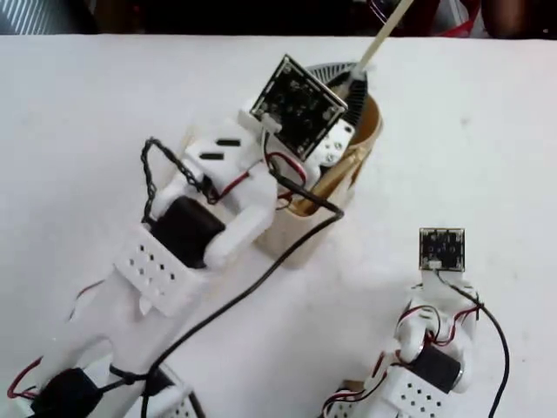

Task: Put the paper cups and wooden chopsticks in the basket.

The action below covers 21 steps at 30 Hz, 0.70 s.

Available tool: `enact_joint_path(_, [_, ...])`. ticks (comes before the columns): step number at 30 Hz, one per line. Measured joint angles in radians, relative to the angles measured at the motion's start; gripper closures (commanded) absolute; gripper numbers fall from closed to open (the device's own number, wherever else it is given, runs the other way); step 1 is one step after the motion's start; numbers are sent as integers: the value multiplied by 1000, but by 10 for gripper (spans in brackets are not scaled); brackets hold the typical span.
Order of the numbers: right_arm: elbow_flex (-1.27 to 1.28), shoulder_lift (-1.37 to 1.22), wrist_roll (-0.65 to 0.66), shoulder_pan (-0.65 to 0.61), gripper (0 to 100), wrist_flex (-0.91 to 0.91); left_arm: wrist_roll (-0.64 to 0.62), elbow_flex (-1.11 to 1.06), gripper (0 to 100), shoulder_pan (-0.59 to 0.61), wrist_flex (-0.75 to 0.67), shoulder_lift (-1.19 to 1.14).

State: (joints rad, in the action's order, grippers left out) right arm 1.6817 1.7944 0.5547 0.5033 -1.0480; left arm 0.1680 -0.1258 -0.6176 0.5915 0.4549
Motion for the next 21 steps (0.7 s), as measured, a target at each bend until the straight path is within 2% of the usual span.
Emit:
enact_joint_path(14, [0,0,0,0,885,0,0,0,936,5,0,0])
enact_joint_path(18, [0,0,0,0,885,0,0,0,936,44,6,0])
enact_joint_path(21, [0,0,0,0,885,0,0,0,936,120,49,0])
